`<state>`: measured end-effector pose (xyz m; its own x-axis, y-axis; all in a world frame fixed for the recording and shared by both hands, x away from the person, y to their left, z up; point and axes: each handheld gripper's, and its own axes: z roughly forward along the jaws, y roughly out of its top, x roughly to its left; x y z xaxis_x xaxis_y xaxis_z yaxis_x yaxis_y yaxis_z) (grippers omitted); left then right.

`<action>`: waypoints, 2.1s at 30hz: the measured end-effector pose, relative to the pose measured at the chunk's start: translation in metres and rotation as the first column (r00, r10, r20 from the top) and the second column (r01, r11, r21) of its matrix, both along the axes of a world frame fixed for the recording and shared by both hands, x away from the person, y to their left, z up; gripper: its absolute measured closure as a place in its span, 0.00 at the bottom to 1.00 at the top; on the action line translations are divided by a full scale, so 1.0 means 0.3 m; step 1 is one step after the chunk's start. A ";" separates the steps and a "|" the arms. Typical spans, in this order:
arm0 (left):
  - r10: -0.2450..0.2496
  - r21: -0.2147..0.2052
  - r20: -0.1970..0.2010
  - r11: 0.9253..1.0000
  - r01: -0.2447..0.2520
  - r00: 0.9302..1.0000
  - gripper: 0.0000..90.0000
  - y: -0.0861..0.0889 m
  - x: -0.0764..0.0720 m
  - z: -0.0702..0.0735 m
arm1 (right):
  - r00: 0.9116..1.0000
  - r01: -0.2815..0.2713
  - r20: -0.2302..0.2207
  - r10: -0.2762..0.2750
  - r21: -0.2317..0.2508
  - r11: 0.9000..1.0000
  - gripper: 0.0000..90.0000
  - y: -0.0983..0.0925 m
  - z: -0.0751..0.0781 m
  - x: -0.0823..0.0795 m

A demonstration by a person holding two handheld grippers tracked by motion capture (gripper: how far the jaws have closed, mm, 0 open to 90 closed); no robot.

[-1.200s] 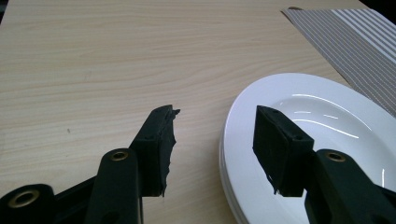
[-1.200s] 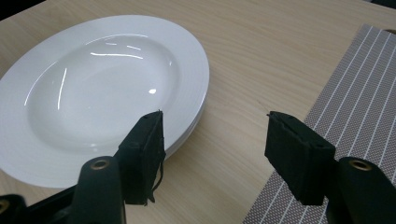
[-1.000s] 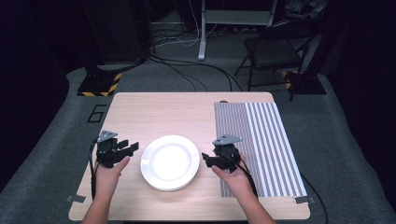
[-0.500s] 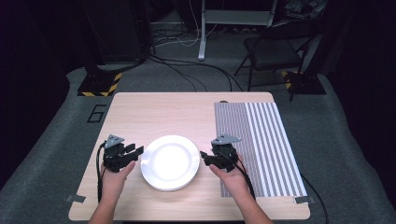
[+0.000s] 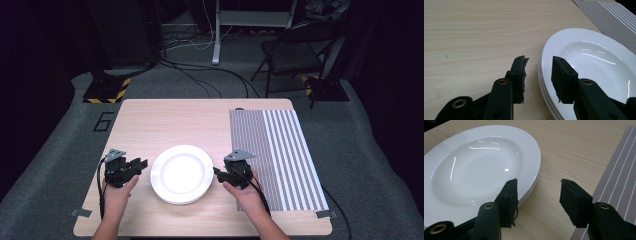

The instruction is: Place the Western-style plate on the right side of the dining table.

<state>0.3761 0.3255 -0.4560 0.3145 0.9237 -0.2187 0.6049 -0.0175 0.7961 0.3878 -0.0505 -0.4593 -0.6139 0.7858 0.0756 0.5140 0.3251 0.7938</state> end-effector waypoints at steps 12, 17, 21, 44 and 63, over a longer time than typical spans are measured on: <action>-0.021 -0.042 -0.020 0.999 0.020 1.000 0.66 -0.006 -0.003 -0.023 | 0.999 0.041 0.023 -0.042 0.028 0.999 0.56 0.004 -0.019 -0.010; -0.038 -0.034 -0.014 0.999 0.038 0.999 0.73 -0.027 -0.011 -0.031 | 0.999 0.035 0.009 -0.036 0.041 0.999 0.57 0.014 -0.030 -0.013; -0.044 -0.022 -0.030 0.999 0.044 0.999 0.73 -0.050 -0.008 -0.045 | 0.999 0.031 0.005 -0.032 0.042 0.999 0.57 0.018 -0.036 -0.013; -0.006 -0.149 -0.131 0.989 -0.014 0.991 0.87 -0.025 0.010 -0.080 | 0.998 0.042 -0.042 -0.040 0.066 0.997 0.56 0.019 -0.057 -0.006; -0.016 -0.106 -0.130 0.994 0.002 0.991 0.93 -0.042 0.008 -0.085 | 0.997 0.067 -0.040 -0.063 0.091 0.994 0.60 0.021 -0.064 -0.010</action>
<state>0.3785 0.3127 -0.4815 0.2848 0.8905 -0.3548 0.7041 0.0568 0.7078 0.3849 -0.0441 -0.4785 -0.5572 0.8125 0.1713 0.5608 0.2161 0.7992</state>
